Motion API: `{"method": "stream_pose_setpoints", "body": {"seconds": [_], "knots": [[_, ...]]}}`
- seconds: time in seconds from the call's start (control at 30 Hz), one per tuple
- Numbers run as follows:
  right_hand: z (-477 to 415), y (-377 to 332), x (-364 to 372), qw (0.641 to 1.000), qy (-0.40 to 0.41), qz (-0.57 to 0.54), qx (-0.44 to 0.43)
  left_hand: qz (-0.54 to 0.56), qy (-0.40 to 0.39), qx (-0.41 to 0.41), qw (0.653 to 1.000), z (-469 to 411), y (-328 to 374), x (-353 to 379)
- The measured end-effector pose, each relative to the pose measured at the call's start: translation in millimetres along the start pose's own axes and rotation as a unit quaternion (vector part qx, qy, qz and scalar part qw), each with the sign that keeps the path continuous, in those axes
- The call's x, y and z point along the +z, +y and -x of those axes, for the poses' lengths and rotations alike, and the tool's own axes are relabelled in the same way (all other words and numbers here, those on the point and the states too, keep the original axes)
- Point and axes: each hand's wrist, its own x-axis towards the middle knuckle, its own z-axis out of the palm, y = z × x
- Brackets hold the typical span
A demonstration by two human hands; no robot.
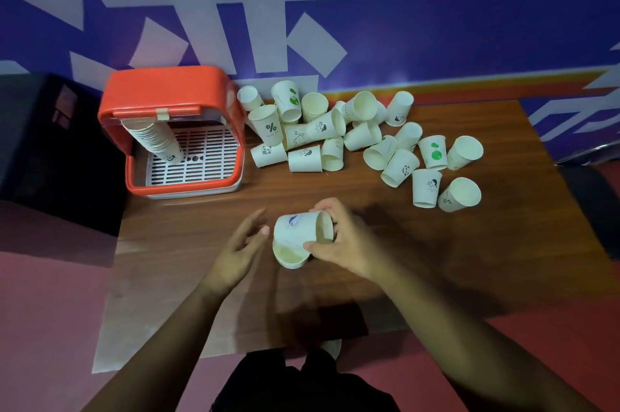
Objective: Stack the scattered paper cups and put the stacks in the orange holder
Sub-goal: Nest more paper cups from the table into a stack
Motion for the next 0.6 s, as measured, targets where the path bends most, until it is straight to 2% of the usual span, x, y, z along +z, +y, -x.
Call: {"method": "stream_pose_setpoints", "body": {"seconds": [0.13, 0.2, 0.27, 0.37, 0.6], "knots": [[-4.4, -6.8, 12.5, 0.99, -0.008, 0.109, -0.094, 0.006, -0.027, -0.009, 1.0, -0.2, 3.3, 2.3], [-7.9, -7.7, 22.2, 0.984, -0.022, 0.135, -0.116, 0.023, -0.051, -0.013, 0.998, 1.9, 5.0, 6.2], [-8.8, -7.9, 33.5, 0.985, -0.021, 0.137, -0.104, 0.041, -0.073, -0.014, 0.996, 3.5, 3.0, 8.0], [-11.2, -8.2, 47.7, 0.99, -0.001, 0.112, -0.081, 0.079, -0.066, -0.024, 0.994, 6.7, 2.5, 6.5], [-24.0, -0.6, 45.3, 0.986, 0.001, 0.126, -0.108, 0.097, -0.067, -0.034, 0.992, 1.0, -12.9, -4.8]]}}
